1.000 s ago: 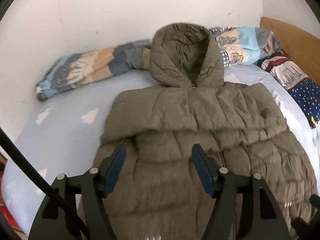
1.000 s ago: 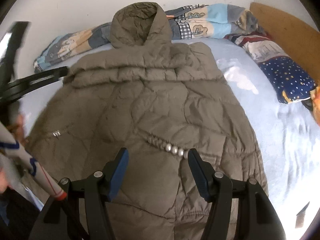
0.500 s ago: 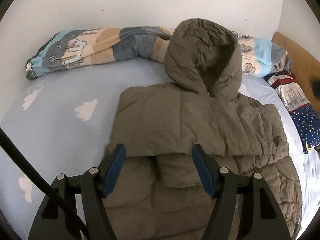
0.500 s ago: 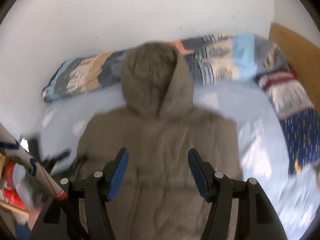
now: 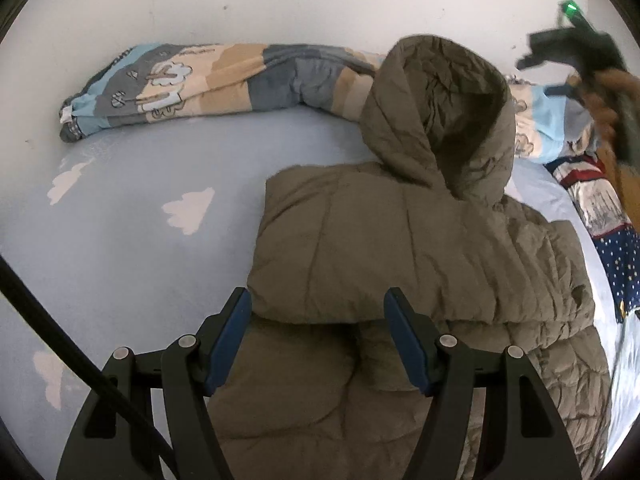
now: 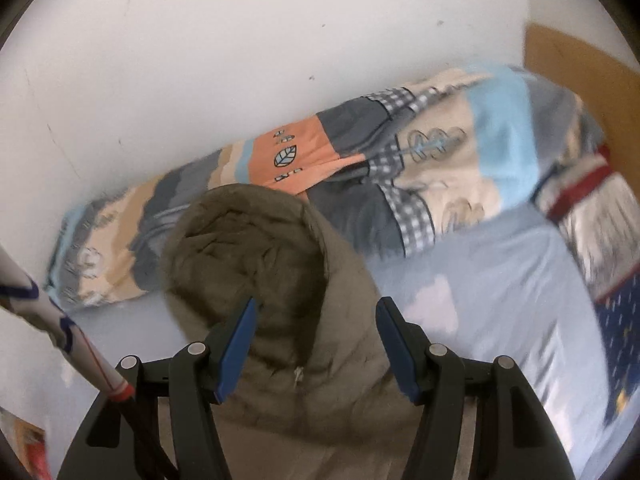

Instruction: Fold large clothes

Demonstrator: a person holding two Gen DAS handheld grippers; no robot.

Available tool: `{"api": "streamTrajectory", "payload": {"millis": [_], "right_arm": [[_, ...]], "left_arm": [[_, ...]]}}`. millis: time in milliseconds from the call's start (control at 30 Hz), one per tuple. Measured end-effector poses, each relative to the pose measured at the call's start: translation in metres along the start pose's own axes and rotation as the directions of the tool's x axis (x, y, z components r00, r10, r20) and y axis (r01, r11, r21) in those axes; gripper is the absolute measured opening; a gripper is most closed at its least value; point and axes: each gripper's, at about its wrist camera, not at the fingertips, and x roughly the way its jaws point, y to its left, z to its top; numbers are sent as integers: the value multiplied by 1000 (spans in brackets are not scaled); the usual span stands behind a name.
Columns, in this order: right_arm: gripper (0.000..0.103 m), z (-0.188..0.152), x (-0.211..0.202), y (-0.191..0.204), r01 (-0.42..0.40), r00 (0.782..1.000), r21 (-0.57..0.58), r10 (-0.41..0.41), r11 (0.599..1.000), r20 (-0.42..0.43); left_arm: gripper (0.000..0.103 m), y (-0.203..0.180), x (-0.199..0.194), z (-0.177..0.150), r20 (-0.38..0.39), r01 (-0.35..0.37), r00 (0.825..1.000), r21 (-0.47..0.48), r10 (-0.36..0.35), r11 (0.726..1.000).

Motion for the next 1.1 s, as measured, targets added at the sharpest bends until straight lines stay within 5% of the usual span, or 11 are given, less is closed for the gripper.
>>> {"api": "streamTrajectory", "payload": {"millis": [200,267,333,367,433,833,1100], "right_arm": [[62,30,56,2,84,996,-46,-84,995,12],[34,32,71,5,88,996,-73,-88,993,9],[26,31,85,5,95,995,-75,-96,993,-14],[13,28,89,6,103,995,-84,-104,991,-8],[8,20,90,7,116,993,-100,-114,988,18],[5,-45,-37,-7,56,989,-150,-34,987,141],[5,-143,-113,-29,22,990,-188,5,982,140]], "left_arm": [[68,2,12,-5,-20,-6,1000,24,6,1000],[68,4,16,-5,-28,-2,1000,10,2,1000],[68,6,20,-6,-42,5,999,2,-4,1000],[68,6,21,-6,-44,0,999,3,0,1000],[68,5,21,-6,-42,0,999,2,0,1000],[68,-1,-4,-1,7,-8,1000,3,8,1000],[68,1,-26,0,38,9,999,-12,-8,1000]]}}
